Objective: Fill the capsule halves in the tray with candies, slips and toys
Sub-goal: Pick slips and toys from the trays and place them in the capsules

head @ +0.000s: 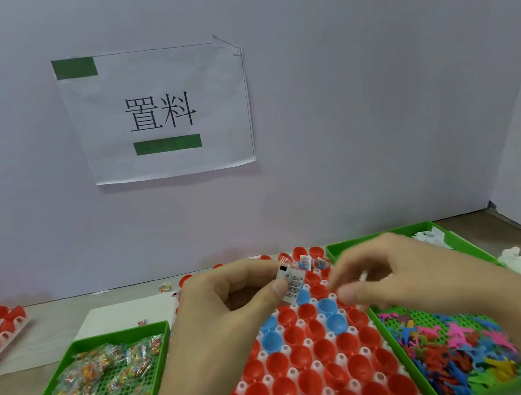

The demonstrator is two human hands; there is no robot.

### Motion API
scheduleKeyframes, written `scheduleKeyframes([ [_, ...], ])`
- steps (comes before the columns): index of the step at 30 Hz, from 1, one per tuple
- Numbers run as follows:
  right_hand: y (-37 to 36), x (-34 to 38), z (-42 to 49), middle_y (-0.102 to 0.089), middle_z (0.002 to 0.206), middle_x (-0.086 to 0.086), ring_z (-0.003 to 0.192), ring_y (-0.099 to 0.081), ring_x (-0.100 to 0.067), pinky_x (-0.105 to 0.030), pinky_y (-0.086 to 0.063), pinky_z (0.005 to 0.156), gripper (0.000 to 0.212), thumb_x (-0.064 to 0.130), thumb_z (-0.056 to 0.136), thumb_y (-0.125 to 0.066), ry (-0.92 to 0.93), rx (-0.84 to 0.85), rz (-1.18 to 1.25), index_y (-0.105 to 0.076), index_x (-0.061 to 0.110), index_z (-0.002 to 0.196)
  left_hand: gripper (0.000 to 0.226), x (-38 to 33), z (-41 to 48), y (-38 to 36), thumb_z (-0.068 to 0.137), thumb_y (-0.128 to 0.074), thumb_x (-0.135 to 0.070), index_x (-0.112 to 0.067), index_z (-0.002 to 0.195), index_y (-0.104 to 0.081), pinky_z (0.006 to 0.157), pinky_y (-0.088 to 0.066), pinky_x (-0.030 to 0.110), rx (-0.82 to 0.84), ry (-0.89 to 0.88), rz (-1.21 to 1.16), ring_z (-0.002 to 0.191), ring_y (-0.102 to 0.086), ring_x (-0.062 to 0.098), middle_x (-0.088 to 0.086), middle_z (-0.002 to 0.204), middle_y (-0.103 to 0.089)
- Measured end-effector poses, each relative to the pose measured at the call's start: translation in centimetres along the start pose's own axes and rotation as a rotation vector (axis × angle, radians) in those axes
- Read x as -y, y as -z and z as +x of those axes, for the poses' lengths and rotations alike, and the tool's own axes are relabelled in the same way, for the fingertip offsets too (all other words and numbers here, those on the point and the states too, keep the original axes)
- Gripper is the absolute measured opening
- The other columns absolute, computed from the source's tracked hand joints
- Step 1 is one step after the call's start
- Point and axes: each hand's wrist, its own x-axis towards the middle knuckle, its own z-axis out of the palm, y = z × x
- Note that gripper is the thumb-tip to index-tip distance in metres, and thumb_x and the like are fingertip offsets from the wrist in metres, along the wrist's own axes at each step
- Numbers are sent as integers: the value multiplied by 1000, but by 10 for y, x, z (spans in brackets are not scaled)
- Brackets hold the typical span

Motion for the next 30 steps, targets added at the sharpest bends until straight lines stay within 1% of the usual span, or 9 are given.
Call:
scheduleKeyframes([
  [3, 16, -40, -4, -69, 89, 14, 79, -67, -3, -14, -48, 64, 7, 42, 85, -76, -293, 13, -303, -71, 39, 89, 37, -2, 0, -1, 79, -80, -15, -52, 79, -75, 66, -50, 4, -3, 6, 7, 75, -74, 1, -14, 78, -77],
  [6, 16, -67, 0, -67, 97, 13, 88, -65, 0, -17, -50, 76, 18, 34, 82, -81, -447, 110, -352, -70, 34, 96, 31, -2, 0, -3, 79, -79, -12, -41, 69, -79, 64, -51, 5, 13, 10, -7, 73, -74, 4, -11, 77, -78],
  [9, -1, -72, 11, -68, 97, 12, 84, -65, -2, -16, -48, 68, 30, 26, 81, -82, -449, 225, -311, -70, 29, 108, 25, -2, 0, -5, 80, -79, -10, -33, 70, -77, 63, -51, 5, 5, 6, 11, 72, -74, 5, -10, 75, -77],
  [11, -13, -75, 20, -66, 98, 9, 85, -64, -6, -18, -50, 68, 30, 19, 81, -80, -420, 225, -345, -68, 23, 108, 25, -1, 1, -4, 80, -79, -11, -33, 71, -76, 62, -51, 5, 1, 1, 23, 71, -74, 5, -10, 75, -77],
  [13, -18, -77, 25, -65, 97, 6, 86, -64, -9, -19, -51, 68, 23, 16, 82, -79, -404, 197, -367, -66, 21, 101, 24, -1, 1, -2, 80, -79, -13, -34, 70, -78, 63, -51, 6, -7, -5, 29, 71, -75, 6, -10, 75, -77],
  [16, -13, -85, 23, -68, 94, 6, 79, -67, -8, -16, -50, 62, 15, 16, 83, -78, -423, 156, -287, -69, 21, 95, 29, -1, 1, 0, 81, -78, -17, -46, 82, -76, 65, -52, 7, -6, -19, 43, 73, -75, 6, -11, 77, -77],
  [19, -7, -87, 19, -75, 77, 5, 68, -72, -7, -18, -52, 62, 4, 16, 89, -74, -414, 110, -212, -73, 19, 88, 31, -1, 1, 1, 81, -78, -18, -48, 84, -74, 65, -52, 6, -6, -23, 39, 73, -75, 6, -12, 77, -77],
  [23, -2, -90, 17, -76, 76, 9, 67, -72, -4, -20, -52, 69, 18, 16, 96, -65, -413, 30, -225, -75, 25, 83, 29, -1, 1, 1, 80, -79, -18, -47, 83, -75, 65, -51, 6, -7, -26, 47, 73, -74, 4, -13, 76, -77],
  [30, 7, -86, 16, -73, 72, 19, 68, -67, 6, -12, -46, 58, 19, 22, 89, -75, -299, -176, -204, -75, 35, 75, 19, 1, 1, 1, 80, -79, -16, -34, 75, -79, 64, -51, 6, -13, -6, 45, 72, -75, 6, -10, 76, -77],
])
